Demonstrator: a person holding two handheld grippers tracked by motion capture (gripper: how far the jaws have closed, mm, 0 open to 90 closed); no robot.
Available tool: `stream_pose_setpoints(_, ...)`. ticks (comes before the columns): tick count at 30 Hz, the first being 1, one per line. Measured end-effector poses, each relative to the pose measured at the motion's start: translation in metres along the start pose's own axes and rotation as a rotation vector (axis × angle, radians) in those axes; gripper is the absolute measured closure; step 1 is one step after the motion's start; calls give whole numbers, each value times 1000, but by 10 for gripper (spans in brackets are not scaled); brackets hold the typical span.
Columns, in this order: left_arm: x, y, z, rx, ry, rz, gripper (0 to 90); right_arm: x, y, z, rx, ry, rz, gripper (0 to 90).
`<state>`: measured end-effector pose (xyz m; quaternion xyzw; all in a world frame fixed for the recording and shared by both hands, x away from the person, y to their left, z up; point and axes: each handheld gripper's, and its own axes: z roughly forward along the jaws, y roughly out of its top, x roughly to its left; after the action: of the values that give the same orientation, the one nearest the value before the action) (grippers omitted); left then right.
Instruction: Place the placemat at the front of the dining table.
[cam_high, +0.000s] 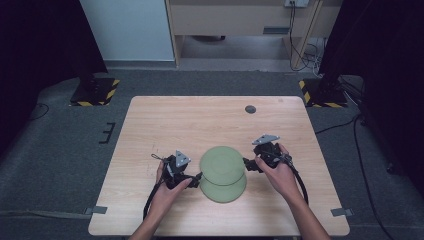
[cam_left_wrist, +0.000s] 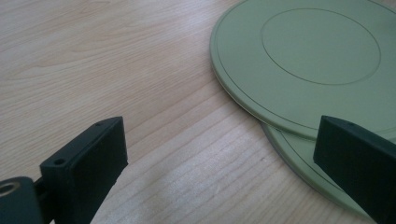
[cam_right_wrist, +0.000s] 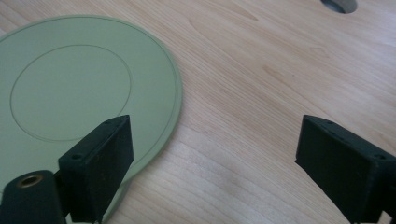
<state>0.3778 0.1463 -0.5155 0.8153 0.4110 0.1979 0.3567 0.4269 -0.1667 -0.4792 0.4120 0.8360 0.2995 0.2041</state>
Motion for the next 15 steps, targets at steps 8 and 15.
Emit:
stream_pose_setpoints(8,0,-2,-1,1,1,0,21,-1,19,9,53,29,-25,134)
stream_pose_setpoints(15,1,-3,-2,0,3,-3,22,-2,34,16,71,54,-29,129)
